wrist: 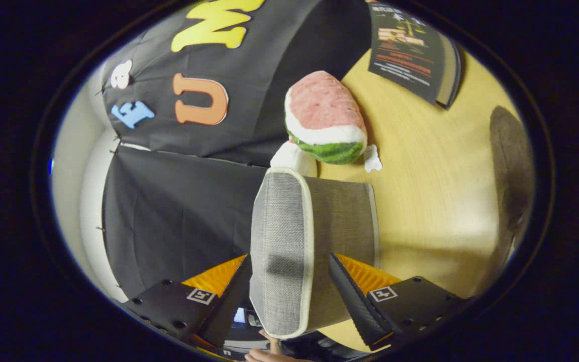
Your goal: Open the storage box then place both shoes into the box .Put the left shoe in first, then the right shoe, with the right side of both shoes facing outward in a uniform manner.
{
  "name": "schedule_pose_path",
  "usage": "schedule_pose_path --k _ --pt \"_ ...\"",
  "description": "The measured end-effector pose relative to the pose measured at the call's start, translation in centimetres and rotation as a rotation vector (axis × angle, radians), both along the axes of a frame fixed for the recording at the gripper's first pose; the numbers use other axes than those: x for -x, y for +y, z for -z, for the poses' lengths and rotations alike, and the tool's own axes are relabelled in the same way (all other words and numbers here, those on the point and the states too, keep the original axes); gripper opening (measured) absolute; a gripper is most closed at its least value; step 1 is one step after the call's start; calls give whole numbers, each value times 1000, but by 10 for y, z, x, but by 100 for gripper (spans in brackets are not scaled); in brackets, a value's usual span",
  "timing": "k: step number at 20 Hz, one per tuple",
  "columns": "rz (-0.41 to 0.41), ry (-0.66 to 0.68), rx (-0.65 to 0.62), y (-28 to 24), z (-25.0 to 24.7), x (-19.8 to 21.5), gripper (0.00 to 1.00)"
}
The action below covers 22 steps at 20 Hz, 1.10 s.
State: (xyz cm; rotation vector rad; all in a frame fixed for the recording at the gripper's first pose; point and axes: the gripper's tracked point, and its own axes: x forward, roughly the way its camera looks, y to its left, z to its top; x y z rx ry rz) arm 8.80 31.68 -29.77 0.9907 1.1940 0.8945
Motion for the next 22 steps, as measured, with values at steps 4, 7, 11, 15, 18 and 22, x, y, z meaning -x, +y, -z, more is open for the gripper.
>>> schedule_pose_path --k 4,7,11,15,18,22 --pt "-45 54 -73 11 -7 15 73" --pt "-61 14 -33 13 -7 15 60" --pt "-13 -3 25 1 -22 1 12" --pt "-63 -82 40 9 -61 16 3" --pt "-71 -96 36 30 -93 20 3" --pt "-88 -157 60 75 -128 29 4"
